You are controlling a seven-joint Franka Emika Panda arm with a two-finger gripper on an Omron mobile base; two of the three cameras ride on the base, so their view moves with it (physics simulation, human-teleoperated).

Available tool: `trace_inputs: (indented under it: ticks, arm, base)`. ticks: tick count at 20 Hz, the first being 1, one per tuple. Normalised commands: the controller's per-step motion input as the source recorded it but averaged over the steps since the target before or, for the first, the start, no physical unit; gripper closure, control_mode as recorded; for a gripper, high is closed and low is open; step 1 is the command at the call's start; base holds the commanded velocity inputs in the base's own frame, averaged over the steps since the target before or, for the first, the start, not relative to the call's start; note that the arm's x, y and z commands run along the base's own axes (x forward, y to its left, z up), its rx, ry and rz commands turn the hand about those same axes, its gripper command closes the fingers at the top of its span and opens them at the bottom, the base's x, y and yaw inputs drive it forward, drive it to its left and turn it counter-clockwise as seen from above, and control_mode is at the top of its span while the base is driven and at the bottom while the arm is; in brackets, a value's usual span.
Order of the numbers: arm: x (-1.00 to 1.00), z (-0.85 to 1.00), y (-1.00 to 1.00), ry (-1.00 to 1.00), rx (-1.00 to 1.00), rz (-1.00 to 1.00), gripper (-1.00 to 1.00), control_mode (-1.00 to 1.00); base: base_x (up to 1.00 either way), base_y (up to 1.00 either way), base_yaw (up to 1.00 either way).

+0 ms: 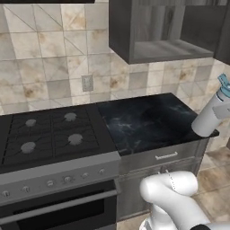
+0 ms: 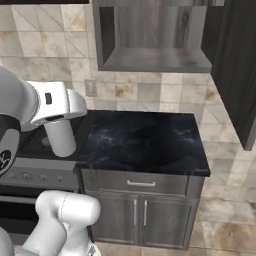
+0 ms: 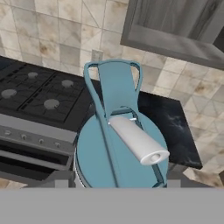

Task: Sort all alcoholic drinks to one cabinet, and non-alcoholic drinks to the other.

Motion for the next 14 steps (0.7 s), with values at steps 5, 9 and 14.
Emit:
trace_inputs:
  ticks: [5, 9, 14]
  arm:
    - [0.00, 0.00, 0.00, 0.00, 0.00, 0.00, 1.00, 1.00]
    - [0.00, 0.00, 0.00, 0.00, 0.00, 0.00, 1.00, 1.00]
    - [0.00, 0.00, 0.00, 0.00, 0.00, 0.00, 1.00, 1.00]
  base:
    - [0.39, -0.27, 0.00]
    - [0.37, -0.29, 0.00]
    - [0.35, -0.29, 0.00]
